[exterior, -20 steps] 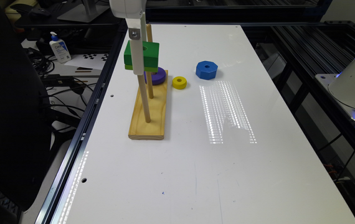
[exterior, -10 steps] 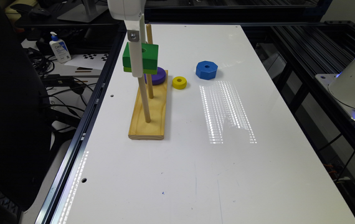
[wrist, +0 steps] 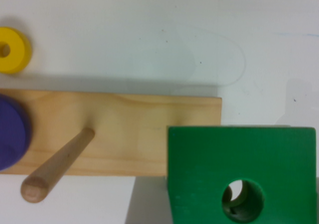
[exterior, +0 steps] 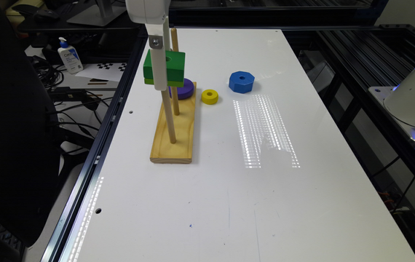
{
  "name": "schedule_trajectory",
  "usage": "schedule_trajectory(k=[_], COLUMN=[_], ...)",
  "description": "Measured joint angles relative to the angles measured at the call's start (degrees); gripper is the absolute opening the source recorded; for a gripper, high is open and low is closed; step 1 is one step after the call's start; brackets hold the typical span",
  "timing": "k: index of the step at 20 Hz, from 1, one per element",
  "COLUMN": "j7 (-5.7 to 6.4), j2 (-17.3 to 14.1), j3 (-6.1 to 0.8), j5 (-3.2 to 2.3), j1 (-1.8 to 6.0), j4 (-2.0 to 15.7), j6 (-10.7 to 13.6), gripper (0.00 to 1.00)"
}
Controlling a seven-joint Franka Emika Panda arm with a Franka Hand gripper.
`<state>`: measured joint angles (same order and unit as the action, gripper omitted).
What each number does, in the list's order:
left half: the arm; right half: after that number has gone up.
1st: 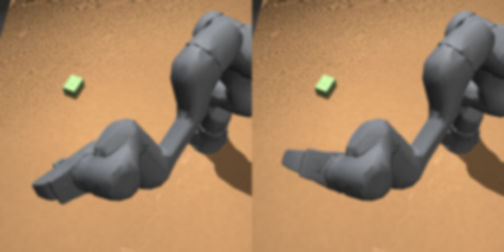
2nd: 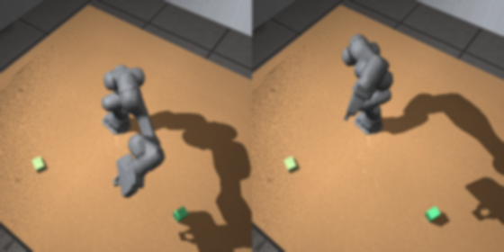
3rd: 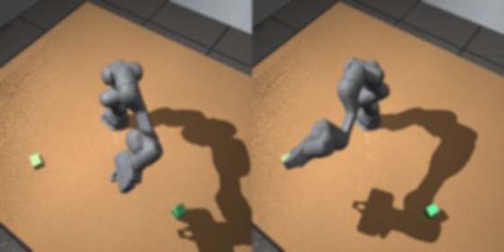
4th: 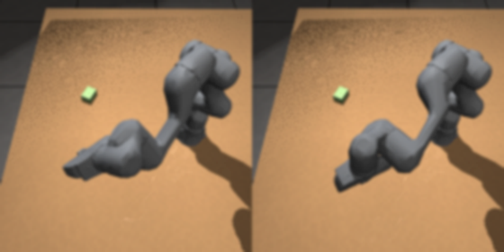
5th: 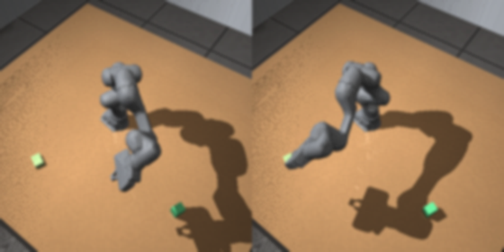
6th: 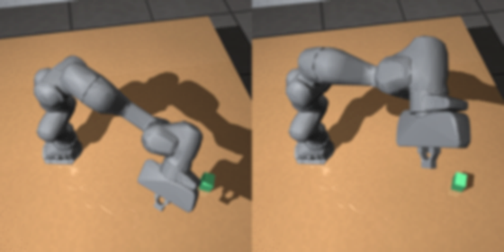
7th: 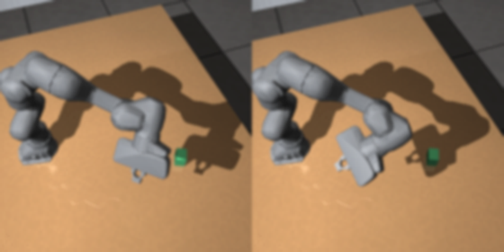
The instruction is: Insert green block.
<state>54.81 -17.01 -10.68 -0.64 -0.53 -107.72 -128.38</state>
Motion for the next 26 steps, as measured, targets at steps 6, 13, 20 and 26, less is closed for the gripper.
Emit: schedule_trajectory(k=[6,13,20,26], j7=[0.0,0.0,0.0,0.0], j2=[-0.37,-1.67,-1.76,-3.27], j3=[0.04,0.08,0.08,0.1], j5=[-0.01,-0.1,-0.1,-0.44], j1=[0.03,0.08,0.08,0.09], j4=[0.01,0.14,0.14,0.21], j6=[-0.24,-1.22,-1.21,-2.5], gripper=[0.0,0.0,0.0,0.0])
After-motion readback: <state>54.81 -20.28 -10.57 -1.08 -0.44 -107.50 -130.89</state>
